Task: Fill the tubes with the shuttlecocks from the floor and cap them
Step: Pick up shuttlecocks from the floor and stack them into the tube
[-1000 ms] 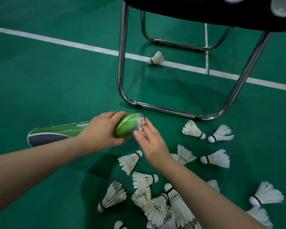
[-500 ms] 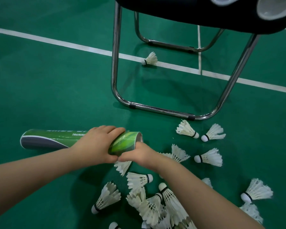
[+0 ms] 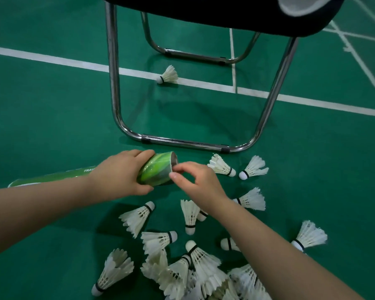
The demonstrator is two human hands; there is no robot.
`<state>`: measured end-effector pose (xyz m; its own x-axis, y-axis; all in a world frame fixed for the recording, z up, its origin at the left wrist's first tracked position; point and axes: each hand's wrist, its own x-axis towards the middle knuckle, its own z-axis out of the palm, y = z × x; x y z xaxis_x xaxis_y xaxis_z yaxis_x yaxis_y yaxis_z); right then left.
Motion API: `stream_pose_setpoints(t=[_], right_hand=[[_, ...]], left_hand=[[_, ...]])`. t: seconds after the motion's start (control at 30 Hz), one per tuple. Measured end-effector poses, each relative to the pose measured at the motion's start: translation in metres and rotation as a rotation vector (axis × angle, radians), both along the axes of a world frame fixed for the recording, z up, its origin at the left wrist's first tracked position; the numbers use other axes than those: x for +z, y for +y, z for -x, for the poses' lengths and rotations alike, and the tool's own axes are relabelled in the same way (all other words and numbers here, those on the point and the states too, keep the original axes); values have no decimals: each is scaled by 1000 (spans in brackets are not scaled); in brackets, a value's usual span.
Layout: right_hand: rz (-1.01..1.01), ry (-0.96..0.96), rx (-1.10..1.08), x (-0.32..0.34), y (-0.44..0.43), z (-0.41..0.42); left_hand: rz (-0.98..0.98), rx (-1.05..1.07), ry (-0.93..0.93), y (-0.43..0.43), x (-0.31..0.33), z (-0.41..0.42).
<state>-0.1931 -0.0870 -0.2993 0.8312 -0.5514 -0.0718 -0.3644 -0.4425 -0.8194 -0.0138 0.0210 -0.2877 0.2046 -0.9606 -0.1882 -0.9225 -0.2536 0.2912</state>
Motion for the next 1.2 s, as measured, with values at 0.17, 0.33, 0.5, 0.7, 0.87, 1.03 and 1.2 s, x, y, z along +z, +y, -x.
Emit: stream_pose_setpoints(t=[0.17,0.33,0.5,0.7,0.87,1.03,1.2], right_hand=[[332,-24,-273,-33,-54,27],[463,546,-213,-68,-91,50],[493,595,-226,-84,-98,54],[448,598,-178,-88,-96,32],[526,485,-231,-87,-88,19],[-102,-103,-673,-59,-76,3],[-509,-201,-568,-39,-44,-12]], left_hand=[[-69,-75,-83,-30,-2,11],[-110,-67,-70,-57,-9,21],[-46,34,-73,-64,-23,23],[-1,103,-61,-61,-33,23],[22,117,-56,-61,-34,20],[33,127,-58,-58,-35,16],[38,117,-75,-50,-32,12]])
